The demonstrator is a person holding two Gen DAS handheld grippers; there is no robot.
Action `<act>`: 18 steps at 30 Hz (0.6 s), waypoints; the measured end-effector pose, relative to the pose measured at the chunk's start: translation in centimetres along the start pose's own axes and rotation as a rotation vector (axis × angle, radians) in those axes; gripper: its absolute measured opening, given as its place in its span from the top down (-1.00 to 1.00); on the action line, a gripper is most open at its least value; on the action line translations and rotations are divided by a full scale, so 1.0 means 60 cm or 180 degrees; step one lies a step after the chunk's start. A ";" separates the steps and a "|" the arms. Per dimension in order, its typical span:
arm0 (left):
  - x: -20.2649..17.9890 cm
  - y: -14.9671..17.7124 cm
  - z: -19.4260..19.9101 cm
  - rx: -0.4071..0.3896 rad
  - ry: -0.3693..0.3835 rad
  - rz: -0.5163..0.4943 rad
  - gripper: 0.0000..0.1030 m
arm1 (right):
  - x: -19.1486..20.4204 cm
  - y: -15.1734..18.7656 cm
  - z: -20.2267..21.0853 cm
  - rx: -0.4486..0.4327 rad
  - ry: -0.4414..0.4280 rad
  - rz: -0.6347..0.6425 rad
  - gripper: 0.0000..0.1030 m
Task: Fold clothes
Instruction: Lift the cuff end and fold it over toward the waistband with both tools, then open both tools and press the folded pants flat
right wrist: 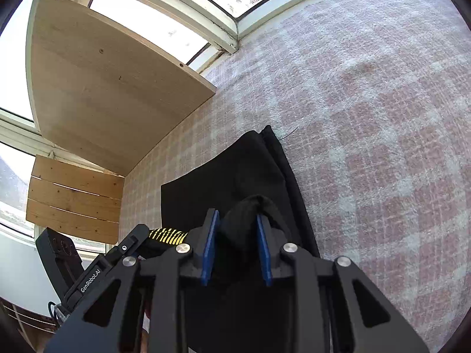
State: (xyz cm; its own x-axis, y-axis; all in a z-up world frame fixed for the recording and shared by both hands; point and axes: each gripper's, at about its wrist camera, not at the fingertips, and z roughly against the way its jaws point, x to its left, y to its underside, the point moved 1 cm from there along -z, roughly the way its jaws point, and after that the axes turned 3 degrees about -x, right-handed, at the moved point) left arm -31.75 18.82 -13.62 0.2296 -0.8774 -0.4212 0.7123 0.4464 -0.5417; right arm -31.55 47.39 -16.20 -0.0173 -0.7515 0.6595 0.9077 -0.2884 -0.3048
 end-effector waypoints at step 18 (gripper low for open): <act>-0.026 0.117 0.081 0.0043 0.0138 -0.0485 -0.45 | 0.080 0.028 0.068 0.0197 -0.0144 0.1225 -0.10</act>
State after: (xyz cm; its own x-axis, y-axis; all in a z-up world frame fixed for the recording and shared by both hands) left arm -23.90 22.46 -13.23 0.0897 -0.9262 -0.3661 0.7456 0.3061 -0.5919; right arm -28.37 45.74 -10.74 0.3467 -0.7704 0.5351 0.8677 0.0468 -0.4948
